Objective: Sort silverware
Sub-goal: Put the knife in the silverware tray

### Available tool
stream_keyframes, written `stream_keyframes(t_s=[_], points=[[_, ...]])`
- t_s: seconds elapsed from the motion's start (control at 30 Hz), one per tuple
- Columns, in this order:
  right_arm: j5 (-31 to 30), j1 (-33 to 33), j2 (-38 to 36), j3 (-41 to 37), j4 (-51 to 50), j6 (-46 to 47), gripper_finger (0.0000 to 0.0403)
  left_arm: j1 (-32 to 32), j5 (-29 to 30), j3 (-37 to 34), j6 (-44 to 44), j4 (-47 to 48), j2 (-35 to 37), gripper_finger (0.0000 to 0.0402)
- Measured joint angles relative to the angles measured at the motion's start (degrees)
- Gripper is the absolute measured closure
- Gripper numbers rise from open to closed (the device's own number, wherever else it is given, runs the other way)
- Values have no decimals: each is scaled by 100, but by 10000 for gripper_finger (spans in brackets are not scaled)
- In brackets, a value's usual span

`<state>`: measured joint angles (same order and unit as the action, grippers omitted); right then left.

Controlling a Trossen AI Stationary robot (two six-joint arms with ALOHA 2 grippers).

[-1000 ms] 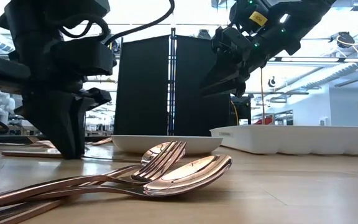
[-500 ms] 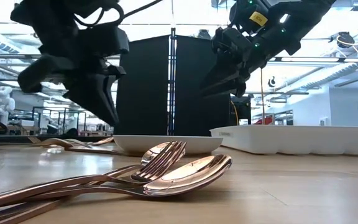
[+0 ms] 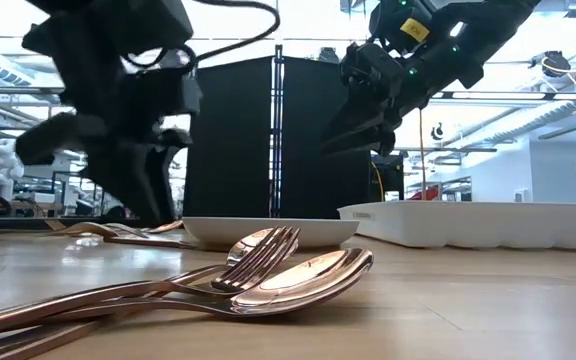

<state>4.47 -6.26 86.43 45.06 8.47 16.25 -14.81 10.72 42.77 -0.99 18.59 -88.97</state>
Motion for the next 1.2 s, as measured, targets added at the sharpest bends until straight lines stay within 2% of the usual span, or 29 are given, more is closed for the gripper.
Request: stream_keyframes(t_s=[0.1, 0.33, 0.47, 0.77, 0.97, 1.1, 1.2], points=[[0, 0, 0, 0, -9, 0, 241, 78, 12, -130, -6, -55, 0, 275], [2, 0, 0, -1, -11, -35, 241, 191, 3, -240, 33, -210, 0, 272], [2, 0, 0, -1, -11, -39, 241, 338, -469, -239, 35, -219, 0, 272], [4, 0, 0, 0, -22, -85, 241, 518, -863, -213, 189, -289, -375, 275], [4, 0, 0, 0, -57, -85, 241, 400, -1113, -213, 124, -244, -411, 336], [4, 0, 0, 0, -45, -75, 241, 282, -1238, -211, -284, -233, -413, 381], [4, 0, 0, 0, -5, 33, 241, 184, -1909, -202, -541, -296, -404, 393]])
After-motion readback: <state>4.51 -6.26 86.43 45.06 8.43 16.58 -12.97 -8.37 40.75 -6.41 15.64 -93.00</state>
